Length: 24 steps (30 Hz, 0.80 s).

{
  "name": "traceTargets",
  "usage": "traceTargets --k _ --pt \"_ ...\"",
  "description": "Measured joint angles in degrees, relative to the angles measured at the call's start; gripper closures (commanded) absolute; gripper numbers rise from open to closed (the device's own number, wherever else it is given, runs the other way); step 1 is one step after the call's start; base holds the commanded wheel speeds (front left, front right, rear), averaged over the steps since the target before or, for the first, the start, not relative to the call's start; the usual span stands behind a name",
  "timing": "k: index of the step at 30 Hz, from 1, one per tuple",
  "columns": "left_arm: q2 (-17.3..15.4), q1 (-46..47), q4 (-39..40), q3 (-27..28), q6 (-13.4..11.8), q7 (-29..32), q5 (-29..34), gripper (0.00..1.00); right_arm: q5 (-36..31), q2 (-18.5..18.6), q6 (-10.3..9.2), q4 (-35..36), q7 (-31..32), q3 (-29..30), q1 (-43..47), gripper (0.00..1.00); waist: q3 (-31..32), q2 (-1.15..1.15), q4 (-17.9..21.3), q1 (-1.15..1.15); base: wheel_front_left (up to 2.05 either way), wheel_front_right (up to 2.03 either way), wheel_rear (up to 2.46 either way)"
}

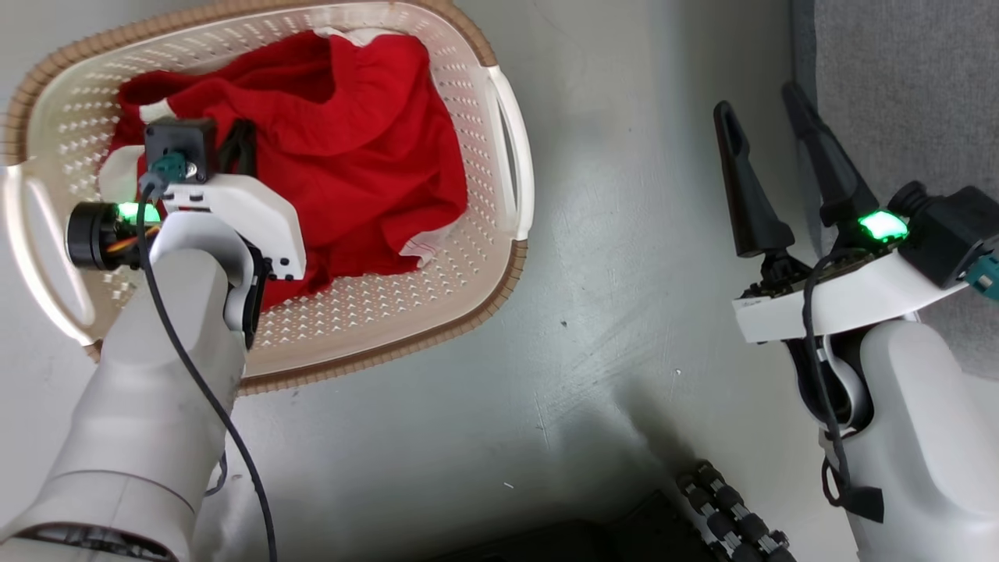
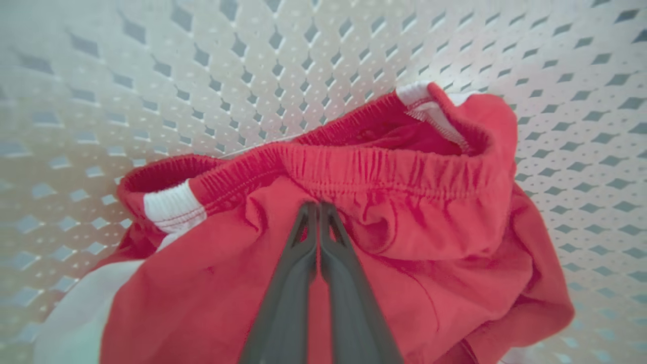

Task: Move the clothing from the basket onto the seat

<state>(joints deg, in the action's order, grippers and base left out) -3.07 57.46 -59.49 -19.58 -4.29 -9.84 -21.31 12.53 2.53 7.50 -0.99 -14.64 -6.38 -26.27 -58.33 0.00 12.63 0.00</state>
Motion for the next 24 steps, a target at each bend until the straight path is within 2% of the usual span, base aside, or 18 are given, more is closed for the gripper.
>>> traceTargets --k 8,18,24 --pt "0.59 -3.06 4.28 3.12 0.92 -4.21 -2.93 1.00 -0.22 0.02 0.00 -1.80 0.00 1.69 -0.90 0.00 3.68 0.00 -2.33 0.00 0.00 0.00 0.00" --pt "0.89 -7.97 9.94 6.23 1.12 -4.63 -5.39 1.00 -1.74 0.05 0.00 -3.21 0.00 3.10 -1.29 0.00 8.31 0.00 -4.60 0.00 0.00 0.00 0.00" --pt "1.04 -10.42 17.00 8.62 1.37 -4.61 -5.49 1.00 -2.37 0.09 0.00 -4.02 0.00 3.83 -1.26 0.00 11.08 0.00 -5.78 0.00 0.00 0.00 0.00"
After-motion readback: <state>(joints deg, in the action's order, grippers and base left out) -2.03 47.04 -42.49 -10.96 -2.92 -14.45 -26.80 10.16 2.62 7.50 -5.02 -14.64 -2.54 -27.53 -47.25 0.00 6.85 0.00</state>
